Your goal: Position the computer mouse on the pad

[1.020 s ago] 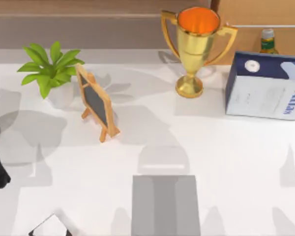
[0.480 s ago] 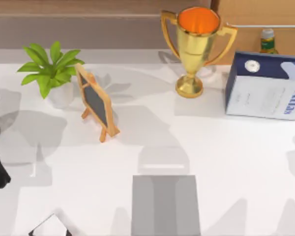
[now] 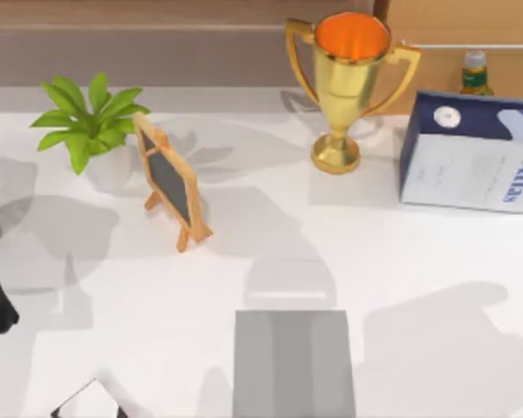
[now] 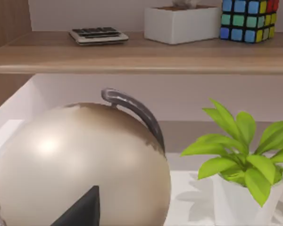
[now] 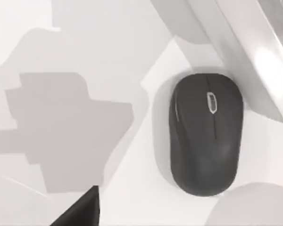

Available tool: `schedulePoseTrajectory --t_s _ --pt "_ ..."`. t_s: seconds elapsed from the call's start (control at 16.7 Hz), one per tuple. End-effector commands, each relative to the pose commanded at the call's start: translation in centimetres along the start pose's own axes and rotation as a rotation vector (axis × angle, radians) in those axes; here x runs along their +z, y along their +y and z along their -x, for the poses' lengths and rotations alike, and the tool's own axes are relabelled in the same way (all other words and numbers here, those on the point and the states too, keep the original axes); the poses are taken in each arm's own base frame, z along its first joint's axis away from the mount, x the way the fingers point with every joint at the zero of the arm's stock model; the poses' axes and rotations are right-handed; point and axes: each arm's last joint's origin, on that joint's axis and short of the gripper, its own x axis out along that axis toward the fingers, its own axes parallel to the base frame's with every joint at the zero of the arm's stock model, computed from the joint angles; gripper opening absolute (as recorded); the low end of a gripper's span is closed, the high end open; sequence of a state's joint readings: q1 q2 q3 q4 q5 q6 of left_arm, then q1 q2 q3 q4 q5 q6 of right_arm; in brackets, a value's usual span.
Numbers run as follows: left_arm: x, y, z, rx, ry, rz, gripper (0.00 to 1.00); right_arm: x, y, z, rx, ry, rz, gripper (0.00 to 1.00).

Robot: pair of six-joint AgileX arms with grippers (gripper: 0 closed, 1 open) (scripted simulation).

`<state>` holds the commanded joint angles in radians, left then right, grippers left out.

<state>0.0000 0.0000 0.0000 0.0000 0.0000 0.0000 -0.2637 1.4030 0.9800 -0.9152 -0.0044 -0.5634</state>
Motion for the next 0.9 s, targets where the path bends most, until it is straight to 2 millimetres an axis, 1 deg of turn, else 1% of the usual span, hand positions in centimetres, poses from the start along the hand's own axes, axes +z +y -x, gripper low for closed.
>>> schedulePoseTrajectory --t_s 0.18,0.36,0.72,0.9 --pt "0.0 0.0 0.0 0.000 0.000 0.000 1.00 1.4 -2.1 -1.7 0.082 0.138 0.029 1.00" --pt "0.0 0.0 0.0 0.000 0.000 0.000 1.00 1.9 -3.2 -2.4 0.120 0.194 0.038 1.00" --pt "0.0 0.0 0.0 0.000 0.000 0.000 1.00 2.0 -3.0 -2.4 0.121 0.194 0.042 1.00" --pt "0.0 0.0 0.0 0.000 0.000 0.000 1.00 1.8 -2.0 -2.7 0.121 0.194 0.041 1.00"
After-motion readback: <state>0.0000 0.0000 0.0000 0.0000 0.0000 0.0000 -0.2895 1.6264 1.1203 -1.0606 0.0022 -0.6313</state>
